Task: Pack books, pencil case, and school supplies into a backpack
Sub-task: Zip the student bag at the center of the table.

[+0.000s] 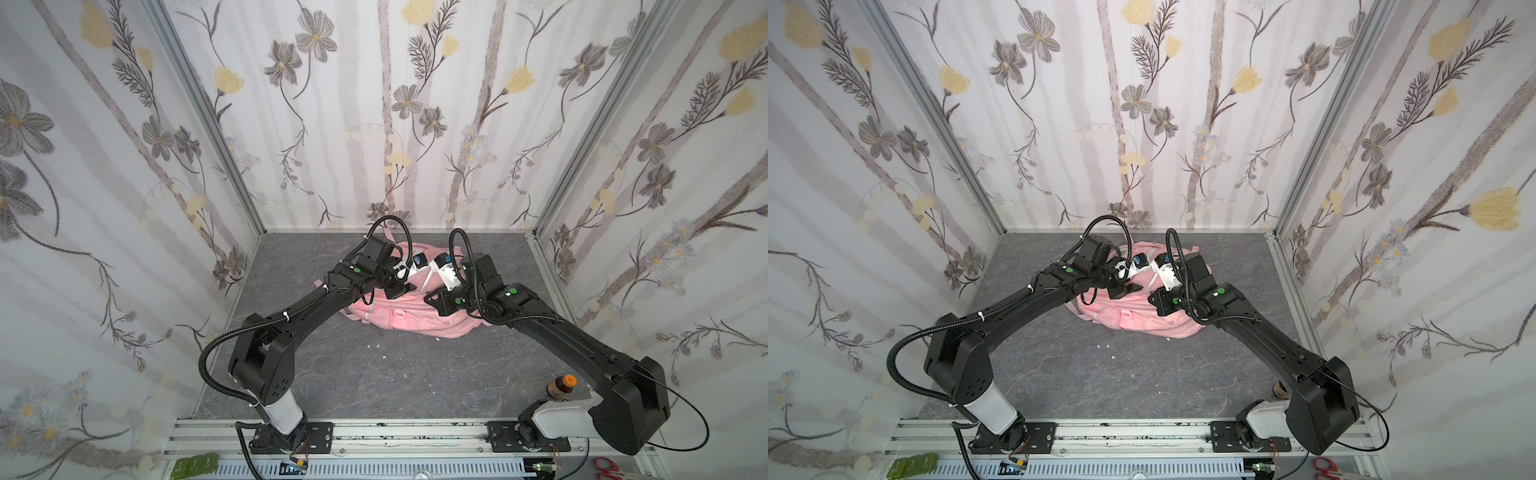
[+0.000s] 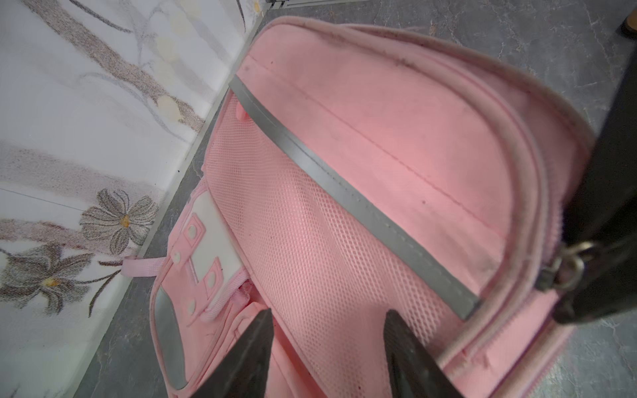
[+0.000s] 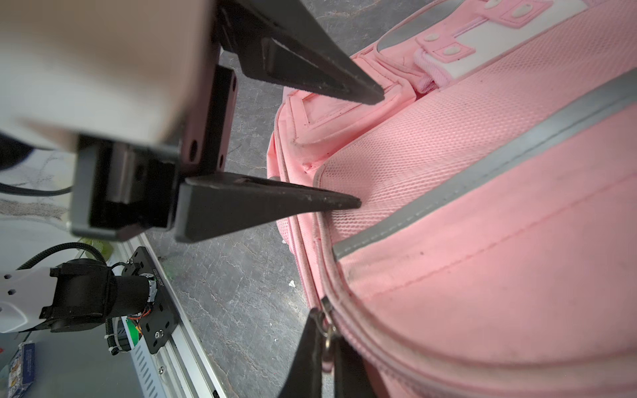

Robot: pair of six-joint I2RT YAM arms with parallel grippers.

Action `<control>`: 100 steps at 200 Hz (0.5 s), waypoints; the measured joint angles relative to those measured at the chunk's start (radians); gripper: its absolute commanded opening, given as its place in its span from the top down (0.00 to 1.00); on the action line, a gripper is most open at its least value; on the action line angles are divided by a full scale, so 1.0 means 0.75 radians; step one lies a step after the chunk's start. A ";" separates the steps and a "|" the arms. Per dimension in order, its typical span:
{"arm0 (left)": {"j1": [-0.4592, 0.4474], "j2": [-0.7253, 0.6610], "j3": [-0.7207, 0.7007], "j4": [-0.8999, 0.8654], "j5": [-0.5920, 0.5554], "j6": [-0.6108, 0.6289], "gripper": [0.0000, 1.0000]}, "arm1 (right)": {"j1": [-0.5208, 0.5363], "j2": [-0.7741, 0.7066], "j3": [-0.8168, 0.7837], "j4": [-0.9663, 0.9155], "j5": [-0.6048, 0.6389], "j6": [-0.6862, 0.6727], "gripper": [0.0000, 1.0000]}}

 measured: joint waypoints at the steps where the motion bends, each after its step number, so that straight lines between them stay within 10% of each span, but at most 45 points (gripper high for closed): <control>1: 0.001 -0.001 0.000 0.000 0.001 0.001 0.36 | 0.000 0.000 0.000 0.000 0.000 0.000 1.00; 100: 0.061 -0.016 0.138 -0.254 0.321 0.101 0.34 | 0.000 0.056 0.042 -0.004 -0.063 -0.038 1.00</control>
